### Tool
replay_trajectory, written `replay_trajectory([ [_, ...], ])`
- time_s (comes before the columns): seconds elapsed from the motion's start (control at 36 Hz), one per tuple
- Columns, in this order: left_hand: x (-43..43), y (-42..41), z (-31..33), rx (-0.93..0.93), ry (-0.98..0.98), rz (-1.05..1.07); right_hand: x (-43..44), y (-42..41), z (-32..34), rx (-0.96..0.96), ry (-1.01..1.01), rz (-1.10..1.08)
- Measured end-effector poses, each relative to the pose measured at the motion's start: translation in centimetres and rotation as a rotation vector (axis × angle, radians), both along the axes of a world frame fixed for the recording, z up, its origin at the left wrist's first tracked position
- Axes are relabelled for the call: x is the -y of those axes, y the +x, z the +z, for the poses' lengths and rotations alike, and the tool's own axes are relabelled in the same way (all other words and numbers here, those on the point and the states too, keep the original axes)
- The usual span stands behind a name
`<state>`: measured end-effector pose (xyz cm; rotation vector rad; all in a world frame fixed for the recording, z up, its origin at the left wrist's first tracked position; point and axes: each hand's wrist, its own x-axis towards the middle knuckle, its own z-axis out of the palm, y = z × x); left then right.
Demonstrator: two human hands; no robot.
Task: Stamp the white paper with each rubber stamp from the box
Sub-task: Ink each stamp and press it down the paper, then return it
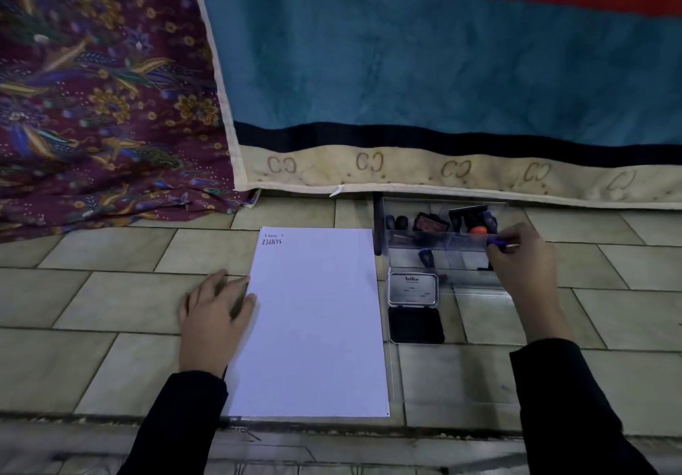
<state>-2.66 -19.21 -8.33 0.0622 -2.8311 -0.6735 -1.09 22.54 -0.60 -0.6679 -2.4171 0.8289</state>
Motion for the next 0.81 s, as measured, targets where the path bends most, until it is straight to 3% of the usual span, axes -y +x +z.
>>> replay_trajectory([
  [0.44, 0.0, 0.0, 0.3, 0.016, -0.016, -0.013, 0.0, -2.3, -0.2, 0.470, 0.213, 0.131],
  [0.53, 0.0, -0.1, 0.2, 0.015, -0.018, -0.010, 0.6, -2.4, -0.1, 0.411, 0.194, 0.076],
  [0.64, 0.1, -0.1, 0.1, 0.000, -0.012, -0.008, 2.7, -2.7, 0.2, 0.160, 0.249, 0.107],
  [0.81, 0.1, -0.1, 0.0, 0.006, -0.005, -0.005, 7.0, -4.3, 0.1, 0.363, 0.251, 0.331],
])
